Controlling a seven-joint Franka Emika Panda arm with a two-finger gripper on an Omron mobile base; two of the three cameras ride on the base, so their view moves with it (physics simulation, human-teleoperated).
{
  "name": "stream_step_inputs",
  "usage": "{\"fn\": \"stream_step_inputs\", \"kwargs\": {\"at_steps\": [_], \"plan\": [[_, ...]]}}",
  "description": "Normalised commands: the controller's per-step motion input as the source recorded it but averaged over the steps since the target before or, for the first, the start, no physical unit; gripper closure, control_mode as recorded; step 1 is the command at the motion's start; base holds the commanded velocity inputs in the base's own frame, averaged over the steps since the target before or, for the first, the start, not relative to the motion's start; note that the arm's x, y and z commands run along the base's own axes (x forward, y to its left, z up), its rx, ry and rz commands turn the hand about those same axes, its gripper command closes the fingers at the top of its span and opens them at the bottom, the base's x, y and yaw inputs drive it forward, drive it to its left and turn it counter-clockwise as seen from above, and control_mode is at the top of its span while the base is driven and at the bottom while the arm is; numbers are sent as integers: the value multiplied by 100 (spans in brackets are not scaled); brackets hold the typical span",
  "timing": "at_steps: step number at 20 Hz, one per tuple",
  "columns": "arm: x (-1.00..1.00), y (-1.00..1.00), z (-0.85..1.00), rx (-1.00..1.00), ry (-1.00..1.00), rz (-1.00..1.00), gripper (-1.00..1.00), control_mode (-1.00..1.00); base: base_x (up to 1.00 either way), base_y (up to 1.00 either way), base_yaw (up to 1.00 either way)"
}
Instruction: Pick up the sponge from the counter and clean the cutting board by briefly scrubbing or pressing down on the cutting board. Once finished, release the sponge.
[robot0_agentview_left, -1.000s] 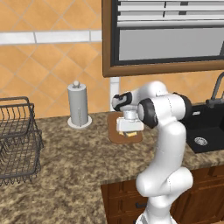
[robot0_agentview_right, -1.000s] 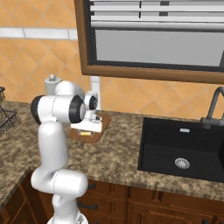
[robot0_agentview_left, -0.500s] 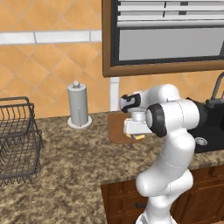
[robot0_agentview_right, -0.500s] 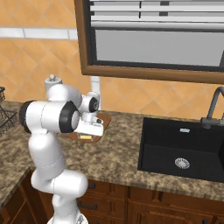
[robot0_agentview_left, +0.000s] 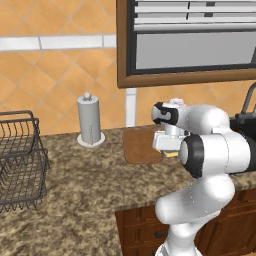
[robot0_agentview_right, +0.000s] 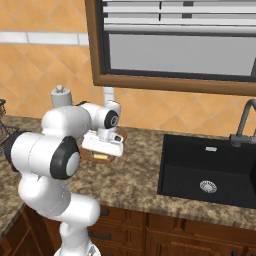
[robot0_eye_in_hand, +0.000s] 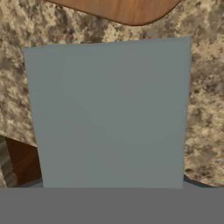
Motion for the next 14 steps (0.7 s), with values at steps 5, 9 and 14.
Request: {"fn": "stream_step_inputs", "kwargs": {"at_steps": [5,9,14], "plan": [[-47,-46,18,0,-7,-15,100,-100,0,0,0],[-44,-42,1,0,-5,-14,100,-100,0,0,0],[-23,-40,7,-1,-7,-13,100,-100,0,0,0]]}}
